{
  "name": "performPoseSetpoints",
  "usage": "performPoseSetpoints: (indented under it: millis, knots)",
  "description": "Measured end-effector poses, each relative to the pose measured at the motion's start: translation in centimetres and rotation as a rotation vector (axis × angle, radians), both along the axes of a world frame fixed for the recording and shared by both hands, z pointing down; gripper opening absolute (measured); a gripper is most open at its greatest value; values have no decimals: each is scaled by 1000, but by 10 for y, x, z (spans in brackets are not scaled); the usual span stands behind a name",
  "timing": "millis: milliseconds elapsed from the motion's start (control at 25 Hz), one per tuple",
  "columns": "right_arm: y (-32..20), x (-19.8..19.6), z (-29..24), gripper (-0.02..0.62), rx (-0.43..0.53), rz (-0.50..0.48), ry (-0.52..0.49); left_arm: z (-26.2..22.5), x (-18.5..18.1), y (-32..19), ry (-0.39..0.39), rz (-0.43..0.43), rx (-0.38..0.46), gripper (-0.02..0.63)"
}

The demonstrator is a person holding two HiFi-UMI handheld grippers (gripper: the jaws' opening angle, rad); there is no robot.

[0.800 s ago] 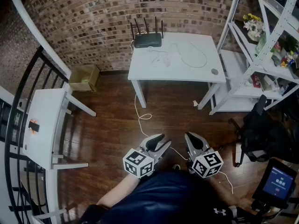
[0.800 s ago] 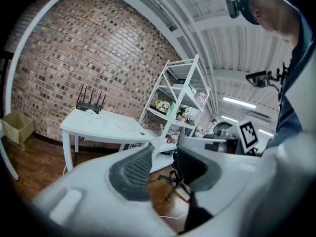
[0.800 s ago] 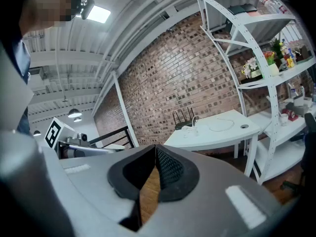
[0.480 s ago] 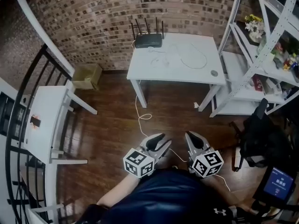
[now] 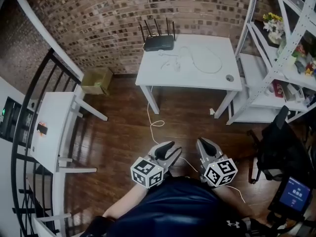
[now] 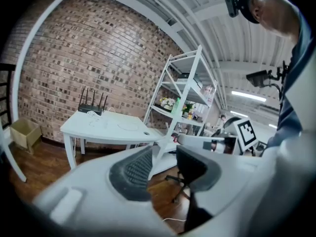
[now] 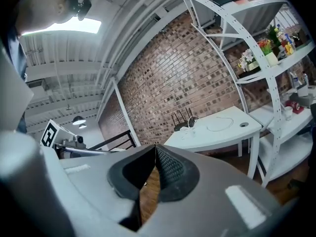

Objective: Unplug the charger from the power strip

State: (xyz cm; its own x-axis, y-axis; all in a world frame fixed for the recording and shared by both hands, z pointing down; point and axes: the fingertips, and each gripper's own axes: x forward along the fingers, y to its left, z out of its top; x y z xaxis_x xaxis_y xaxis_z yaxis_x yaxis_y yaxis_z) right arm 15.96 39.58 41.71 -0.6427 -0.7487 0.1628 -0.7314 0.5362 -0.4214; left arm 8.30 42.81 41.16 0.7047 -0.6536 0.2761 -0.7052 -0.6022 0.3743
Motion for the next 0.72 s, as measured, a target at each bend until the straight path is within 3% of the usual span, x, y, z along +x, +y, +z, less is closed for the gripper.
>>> performPoseSetpoints:
  millis: [240, 480, 600, 720]
  knots:
    - [-49, 1, 10, 12, -12, 81, 36, 13, -5, -56, 18, 73, -3, 147]
    - [-136, 6, 11, 11, -37, 233, 64, 16, -12, -157, 86, 176, -20, 143]
    - [-167, -6, 13, 11, -86, 244, 119, 11, -19, -194, 134, 213, -39, 143]
    - [-209, -31, 11, 11, -104, 233, 166, 15, -50, -241, 144, 191, -65, 143]
